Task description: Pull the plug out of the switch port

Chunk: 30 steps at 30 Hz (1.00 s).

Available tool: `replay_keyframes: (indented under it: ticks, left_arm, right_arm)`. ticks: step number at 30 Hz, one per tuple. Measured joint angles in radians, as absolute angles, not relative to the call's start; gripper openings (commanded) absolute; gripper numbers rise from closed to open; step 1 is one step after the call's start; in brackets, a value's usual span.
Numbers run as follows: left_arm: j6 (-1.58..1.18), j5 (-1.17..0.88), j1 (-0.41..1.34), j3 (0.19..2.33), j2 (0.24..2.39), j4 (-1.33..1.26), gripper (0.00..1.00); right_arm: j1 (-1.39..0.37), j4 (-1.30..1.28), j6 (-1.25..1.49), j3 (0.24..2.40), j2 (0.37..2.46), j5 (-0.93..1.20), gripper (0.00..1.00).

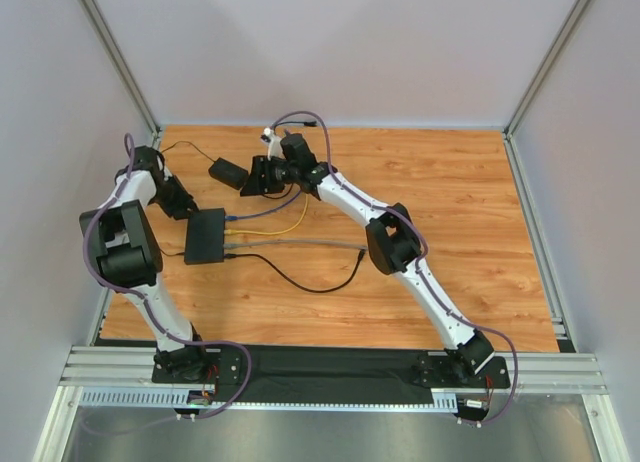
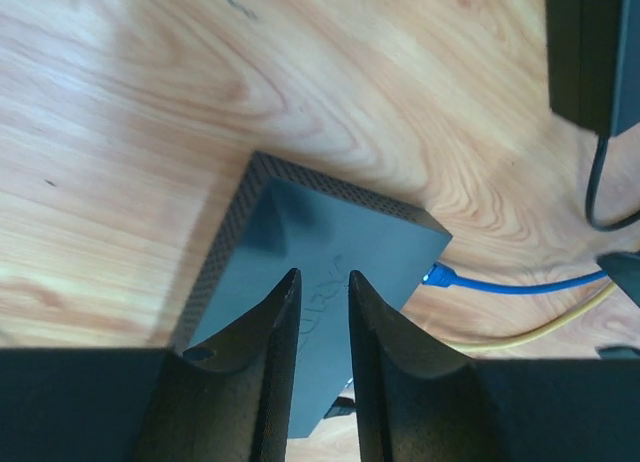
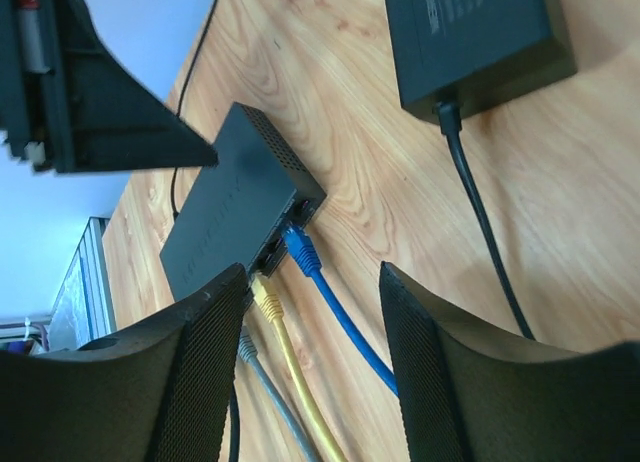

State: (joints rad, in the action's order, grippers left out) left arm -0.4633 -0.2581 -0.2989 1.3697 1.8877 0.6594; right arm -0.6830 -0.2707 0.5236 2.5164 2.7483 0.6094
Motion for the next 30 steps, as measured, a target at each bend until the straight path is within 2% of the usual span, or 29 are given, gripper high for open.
replay_keyframes:
  ticks: [7, 14, 20, 25, 30]
  left_arm:
    - [-0.495, -0.203, -0.223, 1.352, 1.869, 0.685, 0.35]
    - [-0.546, -0.155, -0.160, 1.633, 1.986, 0.707, 0.30]
    - [-0.564, -0.122, -0.116, 1.785, 2.146, 0.731, 0.26]
    - [-0.564, -0.097, -0.085, 1.746, 2.210, 0.773, 0.25]
    - [-0.567, -0.091, -0.077, 1.607, 2.129, 0.759, 0.24]
  right_arm:
    - [-0.713, -0.270, 0.579, 2.519, 2.817, 0.587, 0.52]
    - [-0.717, -0.233, 0.608, 2.473, 2.815, 0.586, 0.49]
    - [-0.717, -0.186, 0.642, 2.395, 2.783, 0.616, 0.48]
    - [-0.725, -0.178, 0.644, 2.283, 2.717, 0.640, 0.49]
    - [-0.739, -0.175, 0.651, 2.185, 2.660, 0.670, 0.48]
